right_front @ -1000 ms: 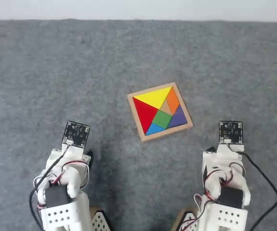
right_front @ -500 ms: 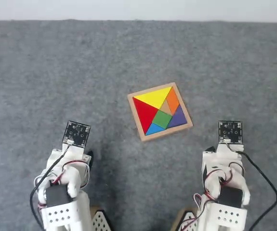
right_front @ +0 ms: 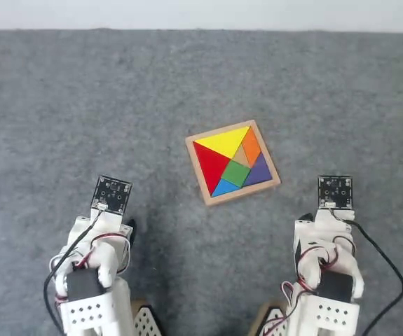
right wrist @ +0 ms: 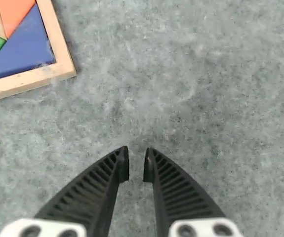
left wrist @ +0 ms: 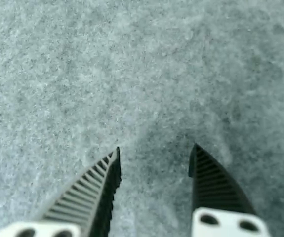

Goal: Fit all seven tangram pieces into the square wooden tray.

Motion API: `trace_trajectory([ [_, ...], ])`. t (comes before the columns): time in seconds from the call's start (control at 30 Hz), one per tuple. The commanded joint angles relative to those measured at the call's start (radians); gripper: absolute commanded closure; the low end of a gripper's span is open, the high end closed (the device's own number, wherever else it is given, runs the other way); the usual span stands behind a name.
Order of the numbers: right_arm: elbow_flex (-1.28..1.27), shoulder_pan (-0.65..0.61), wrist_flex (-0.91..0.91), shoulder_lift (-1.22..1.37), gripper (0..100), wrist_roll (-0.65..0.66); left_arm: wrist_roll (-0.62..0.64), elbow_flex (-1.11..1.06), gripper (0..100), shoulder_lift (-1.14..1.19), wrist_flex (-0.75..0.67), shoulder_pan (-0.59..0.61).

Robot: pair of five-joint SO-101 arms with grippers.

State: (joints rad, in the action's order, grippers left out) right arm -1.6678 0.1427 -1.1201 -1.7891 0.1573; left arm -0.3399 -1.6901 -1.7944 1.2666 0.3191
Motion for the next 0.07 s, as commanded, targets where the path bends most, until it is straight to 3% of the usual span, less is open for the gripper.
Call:
trace_trajectory([
  [0.0, -0.015, 0.008, -0.007, 0.001, 93.8, 0.014, -0.006, 0.007, 78, -0.011, 0.005, -0.006],
  [0.03, -0.015, 0.008, -0.007, 0.001, 93.8, 0.014, -0.006, 0.007, 78, -0.011, 0.005, -0.006],
])
